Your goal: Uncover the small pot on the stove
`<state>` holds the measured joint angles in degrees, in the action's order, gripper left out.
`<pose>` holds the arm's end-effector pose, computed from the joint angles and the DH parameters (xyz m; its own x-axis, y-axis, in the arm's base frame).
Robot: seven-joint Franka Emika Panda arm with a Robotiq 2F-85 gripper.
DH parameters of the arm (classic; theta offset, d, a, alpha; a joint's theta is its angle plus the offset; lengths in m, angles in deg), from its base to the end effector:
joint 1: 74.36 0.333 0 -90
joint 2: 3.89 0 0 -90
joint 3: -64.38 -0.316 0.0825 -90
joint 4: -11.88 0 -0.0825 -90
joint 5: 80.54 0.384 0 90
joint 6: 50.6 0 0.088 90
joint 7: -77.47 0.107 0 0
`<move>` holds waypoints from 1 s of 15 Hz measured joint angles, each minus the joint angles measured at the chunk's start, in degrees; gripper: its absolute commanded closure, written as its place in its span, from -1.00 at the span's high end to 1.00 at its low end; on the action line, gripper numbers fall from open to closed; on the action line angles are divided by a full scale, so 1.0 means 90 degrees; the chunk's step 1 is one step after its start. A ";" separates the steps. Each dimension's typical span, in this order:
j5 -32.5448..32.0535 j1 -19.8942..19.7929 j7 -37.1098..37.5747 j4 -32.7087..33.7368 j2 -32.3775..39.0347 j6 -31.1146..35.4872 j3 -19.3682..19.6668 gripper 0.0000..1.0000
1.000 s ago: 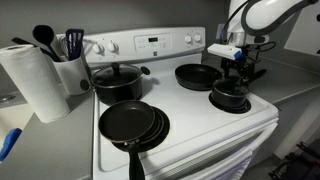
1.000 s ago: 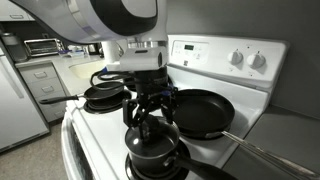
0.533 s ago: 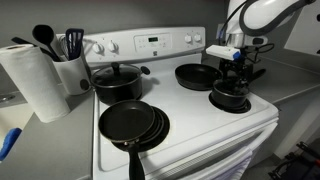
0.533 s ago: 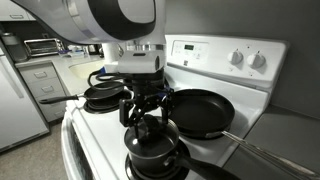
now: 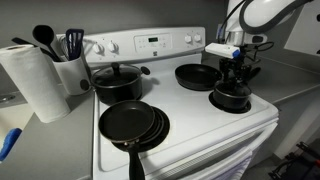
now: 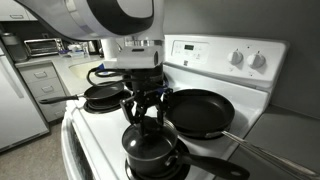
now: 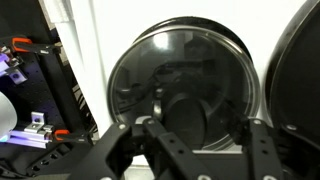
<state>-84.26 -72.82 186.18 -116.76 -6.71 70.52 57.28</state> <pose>0.5002 0.0732 0.3809 -0.1369 -0.9872 0.0823 -0.9880 0.1420 0.0602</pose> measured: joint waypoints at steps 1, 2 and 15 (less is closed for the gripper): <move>0.0000 0.0006 0.0000 0.0005 -0.0024 -0.0007 0.0000 -0.47; 0.0000 0.0012 0.0000 0.0005 -0.0055 -0.0018 0.0000 -0.63; -0.0424 0.0266 -0.0119 0.0021 -0.0344 -0.0392 -0.0018 -0.72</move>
<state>-88.07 -70.43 185.11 -116.57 -9.81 66.99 57.12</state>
